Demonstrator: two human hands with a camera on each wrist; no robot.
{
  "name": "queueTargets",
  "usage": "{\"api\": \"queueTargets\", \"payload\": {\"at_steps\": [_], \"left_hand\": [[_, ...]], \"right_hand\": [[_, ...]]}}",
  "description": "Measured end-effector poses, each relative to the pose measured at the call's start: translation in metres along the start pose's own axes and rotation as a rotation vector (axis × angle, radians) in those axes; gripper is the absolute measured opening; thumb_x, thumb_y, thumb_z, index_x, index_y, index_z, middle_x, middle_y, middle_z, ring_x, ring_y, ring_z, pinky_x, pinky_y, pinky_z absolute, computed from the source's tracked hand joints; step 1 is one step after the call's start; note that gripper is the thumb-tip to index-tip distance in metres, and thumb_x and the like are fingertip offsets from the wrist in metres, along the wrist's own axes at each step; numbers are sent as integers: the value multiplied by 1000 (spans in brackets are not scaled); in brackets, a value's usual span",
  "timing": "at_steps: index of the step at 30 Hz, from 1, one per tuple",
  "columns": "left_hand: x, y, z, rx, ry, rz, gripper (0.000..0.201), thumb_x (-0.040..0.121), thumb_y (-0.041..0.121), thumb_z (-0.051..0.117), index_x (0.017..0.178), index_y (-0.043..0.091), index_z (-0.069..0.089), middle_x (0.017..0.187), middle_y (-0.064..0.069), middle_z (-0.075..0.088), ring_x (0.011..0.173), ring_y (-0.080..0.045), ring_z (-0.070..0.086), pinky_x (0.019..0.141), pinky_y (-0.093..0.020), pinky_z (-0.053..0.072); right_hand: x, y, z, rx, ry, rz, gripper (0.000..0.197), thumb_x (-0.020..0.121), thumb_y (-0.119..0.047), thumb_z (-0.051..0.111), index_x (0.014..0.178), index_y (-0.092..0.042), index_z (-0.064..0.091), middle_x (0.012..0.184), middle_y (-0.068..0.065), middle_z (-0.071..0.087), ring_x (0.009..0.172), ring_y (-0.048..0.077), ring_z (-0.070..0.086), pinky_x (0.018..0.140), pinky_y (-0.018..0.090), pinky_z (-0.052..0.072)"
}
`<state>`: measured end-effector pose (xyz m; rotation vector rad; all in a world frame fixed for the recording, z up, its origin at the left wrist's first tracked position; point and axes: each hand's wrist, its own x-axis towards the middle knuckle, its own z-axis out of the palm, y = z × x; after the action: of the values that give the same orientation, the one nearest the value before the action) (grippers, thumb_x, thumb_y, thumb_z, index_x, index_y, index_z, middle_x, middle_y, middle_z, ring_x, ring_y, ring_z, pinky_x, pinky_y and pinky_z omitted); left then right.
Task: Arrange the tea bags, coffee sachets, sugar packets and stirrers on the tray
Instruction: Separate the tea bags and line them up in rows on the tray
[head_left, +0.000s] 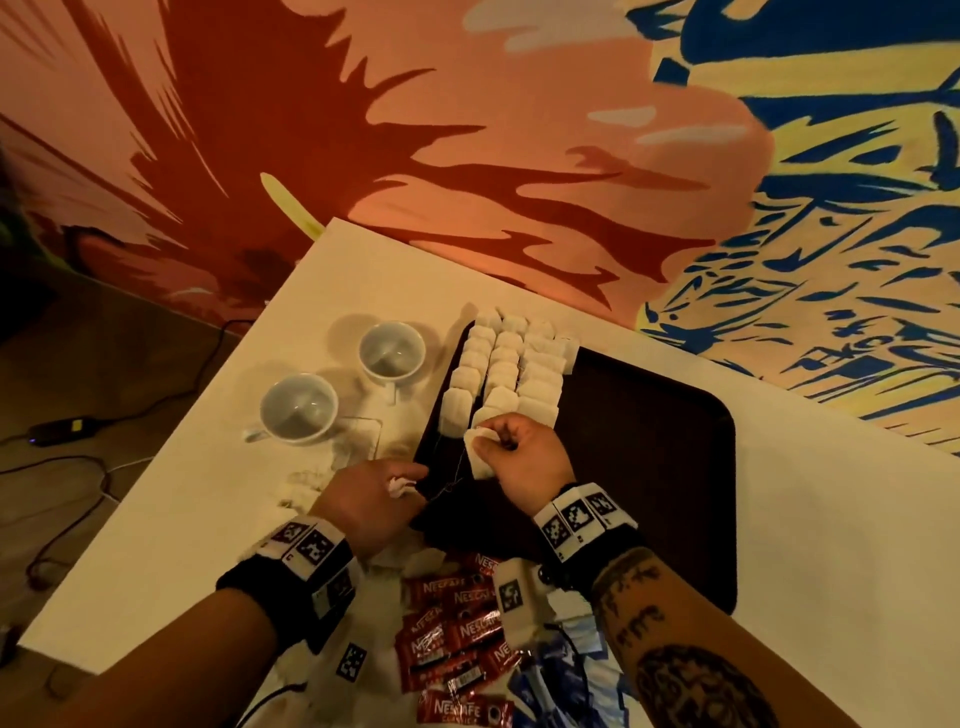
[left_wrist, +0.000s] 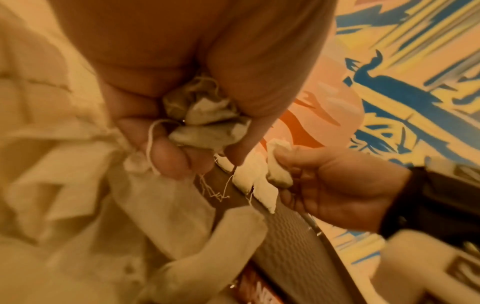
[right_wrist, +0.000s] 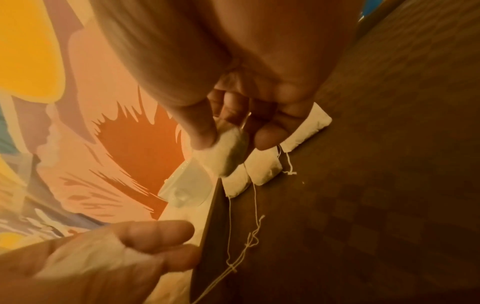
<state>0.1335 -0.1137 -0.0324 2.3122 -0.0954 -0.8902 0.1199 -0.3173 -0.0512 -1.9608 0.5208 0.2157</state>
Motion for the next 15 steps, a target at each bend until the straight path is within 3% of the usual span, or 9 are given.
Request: {"api": "queueTargets", "payload": {"at_steps": [2, 5, 10, 12, 15], "left_hand": [[0, -2, -1, 81, -48, 20, 37, 88, 36, 66, 124, 42, 63, 134, 8, 62, 118, -13, 59, 97, -22, 43], [3, -6, -4, 191, -93, 28, 32, 89, 39, 65, 120, 42, 65, 123, 8, 67, 108, -12, 62, 87, -21, 46], [2, -17, -13, 316, -116, -45, 15, 89, 36, 58, 99, 34, 69, 104, 4, 69, 94, -14, 64, 76, -24, 47], [2, -24, -17, 311, -111, -102, 12, 85, 36, 59, 90, 32, 69, 96, 4, 69, 88, -14, 64, 74, -26, 51], [3, -28, -23, 343, -92, -124, 15, 84, 38, 61, 93, 29, 70, 96, 3, 69, 85, -14, 62, 73, -27, 48]], "right_hand": [[12, 1, 6, -41, 19, 36, 6, 87, -27, 74, 90, -30, 69, 92, -9, 73, 88, 9, 68, 85, 28, 55], [23, 3, 15, -129, -8, 87, 6, 88, -33, 70, 92, -31, 66, 96, -9, 71, 91, 12, 67, 86, 29, 54], [26, -1, 28, -219, -42, 113, 20, 90, -36, 67, 107, -25, 67, 93, -9, 66, 87, 10, 62, 77, 23, 46], [27, -3, 31, -216, -30, 106, 20, 91, -34, 67, 108, -23, 67, 98, -7, 68, 91, 12, 63, 81, 25, 48], [32, -5, 34, -237, -28, 98, 20, 92, -32, 67, 109, -23, 67, 105, -4, 70, 99, 15, 65, 91, 29, 51]]}}
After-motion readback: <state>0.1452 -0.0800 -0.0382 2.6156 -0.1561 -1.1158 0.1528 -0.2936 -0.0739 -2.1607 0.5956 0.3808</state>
